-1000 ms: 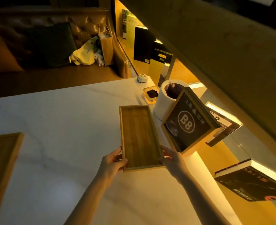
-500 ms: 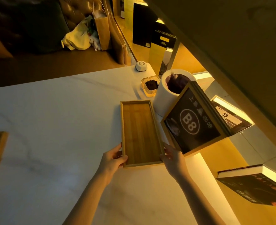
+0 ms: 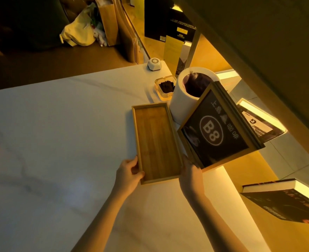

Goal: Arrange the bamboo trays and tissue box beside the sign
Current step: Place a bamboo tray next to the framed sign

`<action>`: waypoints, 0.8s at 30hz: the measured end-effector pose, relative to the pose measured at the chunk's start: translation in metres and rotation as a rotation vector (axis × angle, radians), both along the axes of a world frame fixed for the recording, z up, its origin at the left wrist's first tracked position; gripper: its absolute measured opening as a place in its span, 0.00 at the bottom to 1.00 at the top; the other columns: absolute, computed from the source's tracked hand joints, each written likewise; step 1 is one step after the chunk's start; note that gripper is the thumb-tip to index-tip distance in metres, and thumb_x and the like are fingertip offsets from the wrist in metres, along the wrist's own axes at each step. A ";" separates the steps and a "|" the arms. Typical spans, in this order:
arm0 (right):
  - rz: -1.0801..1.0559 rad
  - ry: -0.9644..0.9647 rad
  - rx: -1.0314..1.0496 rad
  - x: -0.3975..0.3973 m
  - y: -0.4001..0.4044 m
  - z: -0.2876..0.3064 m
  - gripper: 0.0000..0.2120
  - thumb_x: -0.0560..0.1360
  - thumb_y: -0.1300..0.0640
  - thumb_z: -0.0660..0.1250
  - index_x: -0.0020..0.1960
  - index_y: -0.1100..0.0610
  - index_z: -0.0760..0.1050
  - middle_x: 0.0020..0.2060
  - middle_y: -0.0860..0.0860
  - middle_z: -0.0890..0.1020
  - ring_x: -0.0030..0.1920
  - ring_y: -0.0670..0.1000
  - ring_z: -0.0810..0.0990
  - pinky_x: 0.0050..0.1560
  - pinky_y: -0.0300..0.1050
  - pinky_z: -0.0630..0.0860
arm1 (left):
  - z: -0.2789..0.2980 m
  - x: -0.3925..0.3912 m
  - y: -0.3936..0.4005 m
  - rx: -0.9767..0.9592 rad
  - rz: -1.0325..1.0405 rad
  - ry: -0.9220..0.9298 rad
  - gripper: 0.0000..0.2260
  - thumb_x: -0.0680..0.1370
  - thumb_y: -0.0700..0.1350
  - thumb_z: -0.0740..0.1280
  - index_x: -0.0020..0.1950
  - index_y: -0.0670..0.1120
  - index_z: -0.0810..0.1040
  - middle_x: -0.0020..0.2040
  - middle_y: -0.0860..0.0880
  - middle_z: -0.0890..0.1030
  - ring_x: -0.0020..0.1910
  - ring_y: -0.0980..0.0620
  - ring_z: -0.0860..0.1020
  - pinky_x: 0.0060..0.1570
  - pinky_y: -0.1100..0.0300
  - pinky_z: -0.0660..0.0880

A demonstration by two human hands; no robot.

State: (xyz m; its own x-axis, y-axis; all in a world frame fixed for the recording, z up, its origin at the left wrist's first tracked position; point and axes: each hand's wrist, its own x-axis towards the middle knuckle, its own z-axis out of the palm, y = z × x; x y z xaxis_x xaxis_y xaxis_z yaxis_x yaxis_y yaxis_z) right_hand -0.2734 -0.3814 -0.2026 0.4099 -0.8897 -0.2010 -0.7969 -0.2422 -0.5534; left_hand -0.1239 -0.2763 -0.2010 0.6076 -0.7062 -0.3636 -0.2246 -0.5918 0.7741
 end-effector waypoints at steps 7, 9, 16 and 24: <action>0.026 0.009 -0.100 0.004 0.003 -0.006 0.15 0.75 0.71 0.59 0.60 0.65 0.72 0.47 0.63 0.79 0.46 0.60 0.80 0.42 0.51 0.80 | -0.004 -0.004 -0.004 0.026 -0.041 -0.104 0.22 0.72 0.38 0.67 0.65 0.43 0.69 0.57 0.38 0.73 0.54 0.44 0.75 0.51 0.64 0.68; 0.031 0.019 -0.115 0.003 0.003 -0.008 0.15 0.74 0.71 0.60 0.60 0.64 0.72 0.48 0.62 0.80 0.47 0.59 0.80 0.43 0.51 0.80 | -0.004 -0.005 -0.004 0.012 -0.053 -0.129 0.22 0.72 0.38 0.67 0.65 0.42 0.68 0.57 0.38 0.73 0.54 0.43 0.76 0.52 0.63 0.68; 0.130 0.100 -0.282 -0.005 0.018 0.000 0.19 0.67 0.70 0.71 0.56 0.62 0.77 0.53 0.60 0.82 0.54 0.61 0.80 0.48 0.52 0.81 | -0.013 -0.015 0.015 -0.074 -0.060 -0.293 0.23 0.71 0.41 0.69 0.65 0.39 0.69 0.59 0.37 0.75 0.56 0.41 0.77 0.56 0.53 0.75; 0.265 0.332 -0.265 -0.027 0.059 -0.018 0.26 0.78 0.44 0.44 0.68 0.56 0.66 0.68 0.53 0.67 0.68 0.55 0.66 0.74 0.51 0.51 | -0.033 -0.022 0.023 0.048 -0.299 -0.521 0.36 0.73 0.65 0.37 0.71 0.43 0.55 0.72 0.41 0.63 0.70 0.47 0.55 0.65 0.51 0.58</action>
